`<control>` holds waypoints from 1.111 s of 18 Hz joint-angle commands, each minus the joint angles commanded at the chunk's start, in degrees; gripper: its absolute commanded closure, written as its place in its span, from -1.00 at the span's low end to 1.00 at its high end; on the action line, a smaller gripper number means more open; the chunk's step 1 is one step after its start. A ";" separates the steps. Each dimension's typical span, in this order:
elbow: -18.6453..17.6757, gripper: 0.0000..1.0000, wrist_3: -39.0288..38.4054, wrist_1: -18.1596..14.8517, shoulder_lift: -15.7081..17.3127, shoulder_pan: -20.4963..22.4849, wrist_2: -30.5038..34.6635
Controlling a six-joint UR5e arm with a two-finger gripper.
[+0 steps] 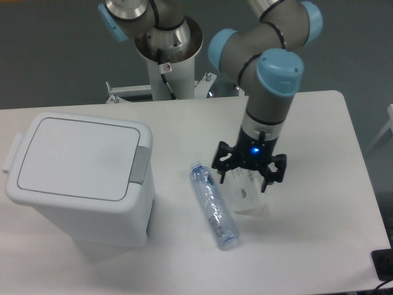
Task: Open the trash can
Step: 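Lower the open gripper onto the grey tab at the lid edge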
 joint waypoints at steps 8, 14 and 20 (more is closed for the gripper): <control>2.75 -1.00 -6.70 -0.09 3.94 -1.67 -7.04; 2.13 -1.00 -9.34 0.09 6.59 -3.51 -8.89; 1.25 -1.00 -9.87 0.17 7.29 -5.63 -8.28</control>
